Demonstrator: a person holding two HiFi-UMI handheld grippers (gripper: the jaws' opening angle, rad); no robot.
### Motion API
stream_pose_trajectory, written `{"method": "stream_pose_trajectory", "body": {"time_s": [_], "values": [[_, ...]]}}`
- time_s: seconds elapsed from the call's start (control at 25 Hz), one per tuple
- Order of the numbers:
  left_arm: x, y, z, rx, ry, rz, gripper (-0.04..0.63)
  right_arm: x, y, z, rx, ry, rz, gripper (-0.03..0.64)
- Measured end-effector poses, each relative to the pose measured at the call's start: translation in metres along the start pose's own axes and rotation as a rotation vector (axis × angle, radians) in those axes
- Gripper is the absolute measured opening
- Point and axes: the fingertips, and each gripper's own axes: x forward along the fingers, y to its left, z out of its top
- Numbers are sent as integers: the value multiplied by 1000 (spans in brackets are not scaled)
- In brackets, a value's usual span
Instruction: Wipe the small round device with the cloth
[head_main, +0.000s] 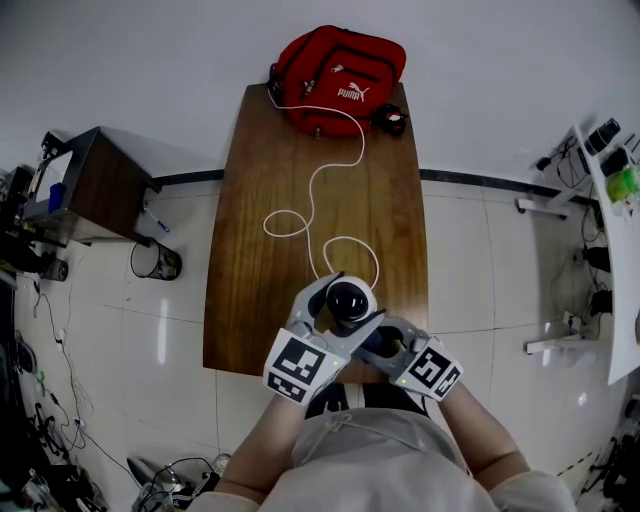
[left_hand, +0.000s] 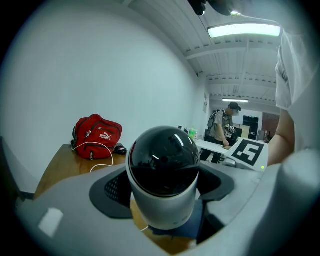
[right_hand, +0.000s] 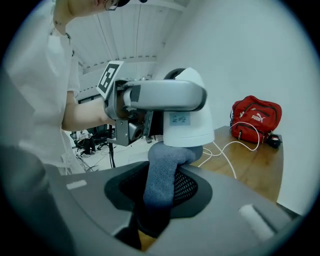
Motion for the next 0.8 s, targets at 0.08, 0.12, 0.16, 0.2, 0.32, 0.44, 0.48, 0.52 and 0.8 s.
{"method": "stream_pose_trajectory", "body": {"time_s": [0.08,0.12,0.16,0.2,0.32,0.44,0.48,0.52,0.8], "values": [[-3,2,-4,7,13,6,370,-12,-12,-5,35,-8,-46,120],[-5,3,-5,5,16,7,370,-18,-20,-7,57,-14,-71,120],[-7,4,-7,-1,16,8,370,-23,-27,-10,77,-19,-96,120],[-9,5,-8,-7,16,10,370,-28,-35,-12,92,-22,-120,120],[-12,6,-15,-10,30,19,370,-41,-55,-11,120,-29,-187,120],[-13,4,-32,-7,47,23,370,-51,-70,-8,163,-51,-245,120],[-13,3,-40,-9,51,22,370,-54,-73,-9,174,-49,-265,120],[-12,1,-49,-10,57,19,371,-56,-76,-12,183,-40,-285,120],[13,-27,-121,82,119,-39,370,-52,-78,-48,221,33,-318,120]]}}
